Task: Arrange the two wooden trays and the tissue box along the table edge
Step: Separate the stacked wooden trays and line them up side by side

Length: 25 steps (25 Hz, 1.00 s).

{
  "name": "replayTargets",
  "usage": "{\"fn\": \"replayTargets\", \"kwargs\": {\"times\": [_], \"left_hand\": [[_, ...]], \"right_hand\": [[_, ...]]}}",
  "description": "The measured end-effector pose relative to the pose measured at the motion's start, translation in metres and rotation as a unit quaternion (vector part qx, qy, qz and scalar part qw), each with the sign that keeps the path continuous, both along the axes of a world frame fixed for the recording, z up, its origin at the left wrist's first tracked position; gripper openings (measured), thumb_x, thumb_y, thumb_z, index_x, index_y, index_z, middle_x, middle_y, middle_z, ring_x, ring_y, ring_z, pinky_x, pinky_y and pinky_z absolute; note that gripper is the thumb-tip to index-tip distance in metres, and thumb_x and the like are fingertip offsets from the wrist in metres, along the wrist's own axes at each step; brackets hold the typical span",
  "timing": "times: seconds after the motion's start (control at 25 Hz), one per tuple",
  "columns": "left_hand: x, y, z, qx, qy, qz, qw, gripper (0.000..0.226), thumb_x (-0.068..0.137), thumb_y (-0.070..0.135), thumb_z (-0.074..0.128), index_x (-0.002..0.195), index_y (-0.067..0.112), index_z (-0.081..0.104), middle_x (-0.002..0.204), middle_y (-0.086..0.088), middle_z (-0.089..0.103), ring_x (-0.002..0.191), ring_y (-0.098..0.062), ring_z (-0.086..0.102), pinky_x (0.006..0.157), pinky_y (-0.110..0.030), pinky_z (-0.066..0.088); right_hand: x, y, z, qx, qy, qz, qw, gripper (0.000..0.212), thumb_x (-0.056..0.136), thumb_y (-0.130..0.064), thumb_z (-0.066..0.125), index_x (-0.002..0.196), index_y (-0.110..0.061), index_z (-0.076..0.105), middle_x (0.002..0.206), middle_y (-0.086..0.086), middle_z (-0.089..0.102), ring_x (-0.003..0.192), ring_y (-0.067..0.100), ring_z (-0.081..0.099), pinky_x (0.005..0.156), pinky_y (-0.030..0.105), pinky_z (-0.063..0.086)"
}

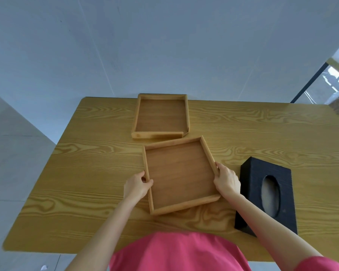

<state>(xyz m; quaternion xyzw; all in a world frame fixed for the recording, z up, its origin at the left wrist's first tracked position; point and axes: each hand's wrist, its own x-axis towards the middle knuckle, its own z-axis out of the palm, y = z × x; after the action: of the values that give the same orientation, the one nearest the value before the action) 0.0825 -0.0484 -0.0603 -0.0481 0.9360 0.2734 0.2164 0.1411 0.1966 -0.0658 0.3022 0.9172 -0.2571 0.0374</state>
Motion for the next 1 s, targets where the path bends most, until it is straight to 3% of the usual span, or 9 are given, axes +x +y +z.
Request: {"fn": "replayTargets", "kwargs": {"times": [0.2, 0.48, 0.72, 0.92, 1.0], "left_hand": [[-0.016, 0.006, 0.016, 0.015, 0.047, -0.011, 0.999, 0.057, 0.086, 0.038, 0.054, 0.135, 0.011, 0.041, 0.126, -0.005, 0.060, 0.115, -0.024, 0.055, 0.092, -0.032, 0.042], [-0.046, 0.038, 0.034, 0.040, 0.084, -0.016, 0.996, 0.056, 0.086, 0.041, 0.053, 0.134, 0.013, 0.042, 0.123, -0.008, 0.063, 0.113, -0.026, 0.057, 0.098, -0.043, 0.044], [-0.076, 0.082, 0.045, 0.031, 0.121, -0.028, 0.992, 0.054, 0.085, 0.040, 0.054, 0.132, 0.014, 0.045, 0.126, -0.009, 0.060, 0.113, -0.027, 0.058, 0.097, -0.039, 0.044], [-0.109, 0.130, 0.049, 0.039, 0.128, -0.052, 0.990, 0.053, 0.086, 0.035, 0.054, 0.133, 0.014, 0.043, 0.123, -0.006, 0.062, 0.078, -0.019, 0.065, 0.076, -0.028, 0.049], [-0.123, 0.147, 0.047, 0.035, 0.129, -0.056, 0.989, 0.052, 0.087, 0.034, 0.054, 0.133, 0.014, 0.043, 0.124, -0.006, 0.061, 0.096, -0.024, 0.063, 0.083, -0.031, 0.048]], "right_hand": [[-0.005, 0.010, 0.013, 0.007, 0.035, -0.018, 0.999, 0.043, 0.087, -0.008, 0.041, 0.128, -0.020, 0.048, 0.112, 0.010, 0.065, 0.098, 0.034, 0.059, 0.065, 0.031, 0.039], [-0.026, 0.041, 0.033, -0.009, 0.092, -0.041, 0.995, 0.044, 0.088, -0.009, 0.043, 0.129, -0.021, 0.047, 0.115, 0.008, 0.066, 0.102, 0.032, 0.060, 0.071, 0.033, 0.043], [-0.048, 0.081, 0.037, -0.001, 0.104, -0.048, 0.993, 0.043, 0.088, -0.009, 0.044, 0.130, -0.019, 0.046, 0.114, 0.009, 0.066, 0.098, 0.033, 0.061, 0.068, 0.030, 0.041], [-0.072, 0.120, 0.037, 0.009, 0.097, -0.068, 0.993, 0.042, 0.089, -0.010, 0.045, 0.130, -0.017, 0.047, 0.112, 0.011, 0.067, 0.096, 0.034, 0.061, 0.066, 0.030, 0.039], [-0.082, 0.133, 0.035, 0.008, 0.097, -0.081, 0.992, 0.042, 0.088, -0.009, 0.046, 0.130, -0.017, 0.047, 0.110, 0.012, 0.068, 0.093, 0.034, 0.062, 0.065, 0.031, 0.041]]}}
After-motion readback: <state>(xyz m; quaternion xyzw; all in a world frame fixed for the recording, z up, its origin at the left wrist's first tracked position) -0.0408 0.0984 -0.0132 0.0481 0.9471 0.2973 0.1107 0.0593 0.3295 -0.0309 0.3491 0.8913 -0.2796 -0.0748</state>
